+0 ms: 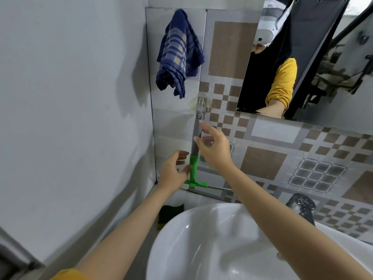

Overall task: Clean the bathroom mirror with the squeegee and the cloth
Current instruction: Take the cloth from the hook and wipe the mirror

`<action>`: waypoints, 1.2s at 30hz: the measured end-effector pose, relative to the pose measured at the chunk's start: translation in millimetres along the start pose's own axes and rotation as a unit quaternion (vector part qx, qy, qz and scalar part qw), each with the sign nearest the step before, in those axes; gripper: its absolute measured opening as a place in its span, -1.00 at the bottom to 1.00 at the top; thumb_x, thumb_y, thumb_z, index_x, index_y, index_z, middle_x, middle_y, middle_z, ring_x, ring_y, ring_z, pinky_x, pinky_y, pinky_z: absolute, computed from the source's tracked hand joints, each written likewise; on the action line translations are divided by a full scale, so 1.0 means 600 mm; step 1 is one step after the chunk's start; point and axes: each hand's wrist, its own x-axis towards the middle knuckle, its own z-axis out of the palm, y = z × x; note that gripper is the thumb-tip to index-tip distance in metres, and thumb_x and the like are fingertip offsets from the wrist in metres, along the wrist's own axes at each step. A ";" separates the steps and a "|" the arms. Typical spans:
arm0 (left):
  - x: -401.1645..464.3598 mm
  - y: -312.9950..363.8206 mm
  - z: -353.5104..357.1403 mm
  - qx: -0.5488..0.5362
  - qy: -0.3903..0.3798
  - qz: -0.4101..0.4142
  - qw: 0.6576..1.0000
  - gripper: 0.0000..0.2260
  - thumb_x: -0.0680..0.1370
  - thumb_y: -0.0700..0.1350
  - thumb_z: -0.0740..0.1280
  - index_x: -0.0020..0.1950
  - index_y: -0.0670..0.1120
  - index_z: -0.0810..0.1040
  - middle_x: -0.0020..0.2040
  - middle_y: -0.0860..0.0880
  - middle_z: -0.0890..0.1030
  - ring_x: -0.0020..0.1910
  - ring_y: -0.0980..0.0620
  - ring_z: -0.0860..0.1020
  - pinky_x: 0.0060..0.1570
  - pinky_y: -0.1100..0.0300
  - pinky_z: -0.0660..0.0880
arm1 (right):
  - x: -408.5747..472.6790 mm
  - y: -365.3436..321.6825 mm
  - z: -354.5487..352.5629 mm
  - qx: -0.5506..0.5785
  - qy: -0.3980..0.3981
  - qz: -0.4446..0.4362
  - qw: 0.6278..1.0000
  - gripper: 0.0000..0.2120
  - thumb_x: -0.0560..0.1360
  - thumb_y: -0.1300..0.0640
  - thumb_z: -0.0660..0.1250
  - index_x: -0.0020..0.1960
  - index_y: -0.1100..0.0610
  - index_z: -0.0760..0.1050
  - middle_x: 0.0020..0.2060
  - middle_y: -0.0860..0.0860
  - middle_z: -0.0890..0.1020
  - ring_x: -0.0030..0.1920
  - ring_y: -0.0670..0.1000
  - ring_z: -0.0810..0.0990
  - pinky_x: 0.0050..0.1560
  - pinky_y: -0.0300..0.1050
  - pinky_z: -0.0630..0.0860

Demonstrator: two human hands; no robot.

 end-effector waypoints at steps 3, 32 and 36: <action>0.019 0.048 -0.031 -0.023 0.089 0.047 0.995 -0.77 0.47 -0.14 0.38 0.09 0.03 0.47 0.07 0.08 0.55 0.03 0.13 0.53 0.02 0.19 0.51 | 0.025 -0.035 -0.018 0.017 0.054 -0.053 0.997 -0.62 0.51 0.16 0.38 0.31 0.07 0.48 0.07 0.03 0.55 -0.02 -0.04 0.57 0.03 -0.18 0.56; 0.289 0.377 -0.245 -0.176 0.040 0.048 0.982 -0.86 0.54 -0.12 0.29 0.05 -0.05 0.61 -0.10 -0.05 0.66 -0.20 0.02 0.61 -0.28 0.20 0.56 | 0.282 -0.267 -0.047 0.176 0.075 -0.036 0.981 -0.75 0.43 0.15 0.47 0.10 -0.01 0.61 -0.09 -0.05 0.64 -0.06 -0.02 0.63 0.05 -0.04 0.61; 0.279 0.391 -0.256 -0.165 0.034 0.077 0.983 -0.84 0.52 -0.11 0.32 0.07 -0.08 0.61 -0.10 -0.07 0.66 -0.21 0.01 0.62 -0.25 0.21 0.55 | 0.276 -0.284 -0.062 0.179 0.061 -0.071 0.979 -0.75 0.45 0.15 0.44 0.11 -0.03 0.61 -0.05 -0.07 0.65 -0.06 -0.03 0.65 -0.01 -0.04 0.64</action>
